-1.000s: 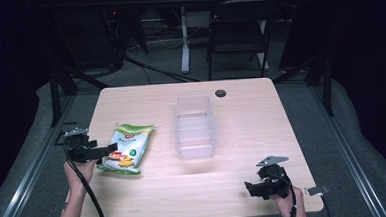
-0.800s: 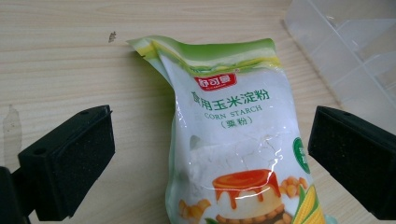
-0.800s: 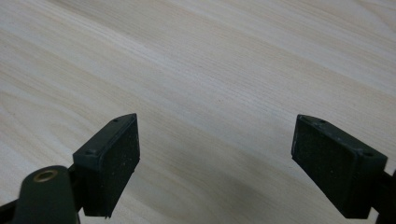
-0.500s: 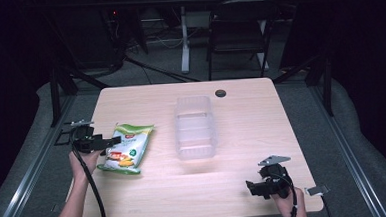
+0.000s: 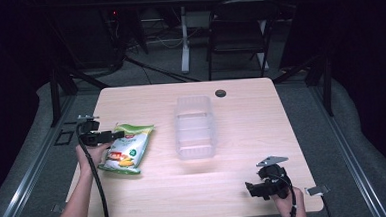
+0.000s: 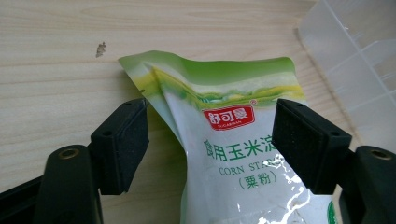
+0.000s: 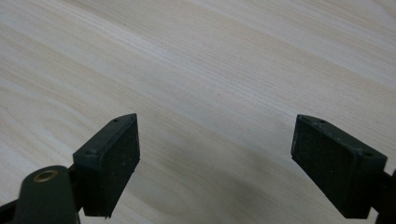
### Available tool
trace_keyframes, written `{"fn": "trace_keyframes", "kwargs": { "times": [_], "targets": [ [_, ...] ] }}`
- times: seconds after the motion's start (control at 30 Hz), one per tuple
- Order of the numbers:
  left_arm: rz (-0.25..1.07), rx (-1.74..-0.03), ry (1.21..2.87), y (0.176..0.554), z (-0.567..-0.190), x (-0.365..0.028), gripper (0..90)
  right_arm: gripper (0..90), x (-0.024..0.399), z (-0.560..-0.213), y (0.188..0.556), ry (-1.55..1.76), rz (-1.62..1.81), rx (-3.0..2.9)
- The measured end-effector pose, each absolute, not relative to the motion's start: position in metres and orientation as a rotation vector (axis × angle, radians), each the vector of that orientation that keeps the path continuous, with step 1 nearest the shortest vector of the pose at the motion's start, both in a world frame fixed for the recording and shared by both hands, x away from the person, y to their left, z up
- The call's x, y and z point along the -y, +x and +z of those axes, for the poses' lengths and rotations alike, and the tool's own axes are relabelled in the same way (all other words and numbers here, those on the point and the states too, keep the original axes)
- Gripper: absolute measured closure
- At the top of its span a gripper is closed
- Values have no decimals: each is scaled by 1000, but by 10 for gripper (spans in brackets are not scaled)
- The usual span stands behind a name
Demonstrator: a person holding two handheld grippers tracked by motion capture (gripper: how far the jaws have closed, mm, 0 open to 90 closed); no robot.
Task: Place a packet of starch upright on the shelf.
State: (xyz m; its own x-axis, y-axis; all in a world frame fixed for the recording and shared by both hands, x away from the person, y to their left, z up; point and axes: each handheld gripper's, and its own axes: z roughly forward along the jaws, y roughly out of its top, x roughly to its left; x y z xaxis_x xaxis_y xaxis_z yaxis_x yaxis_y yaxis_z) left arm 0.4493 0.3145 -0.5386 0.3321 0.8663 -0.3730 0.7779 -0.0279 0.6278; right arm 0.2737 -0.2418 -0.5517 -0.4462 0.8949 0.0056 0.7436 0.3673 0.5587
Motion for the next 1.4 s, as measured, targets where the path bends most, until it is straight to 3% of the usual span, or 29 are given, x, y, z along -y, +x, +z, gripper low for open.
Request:
{"fn": "trace_keyframes", "kwargs": {
  "times": [0.33, 0.53, 0.7, 0.83, 1.07, 1.4],
  "targets": [
    [123, -1541, 1868, 458, -549, -307, 361, 150, 239, -554, 274, 1442, 703, -2349],
    [72, -1536, 1885, 458, -553, -306, 530, 150, 240, -553, 274, 1445, 709, -2341],
    [108, -1520, 1896, 454, -550, -304, 711, 149, 240, -553, 274, 1439, 710, -2348],
    [124, -1498, 1867, 450, -551, -307, 807, 149, 240, -553, 274, 1436, 709, -2348],
    [113, -1472, 1797, 442, -550, -312, 874, 150, 241, -552, 274, 1446, 703, -2342],
    [93, -1423, 1700, 424, -541, -319, 882, 149, 240, -552, 275, 1439, 698, -2342]
  ]
}}
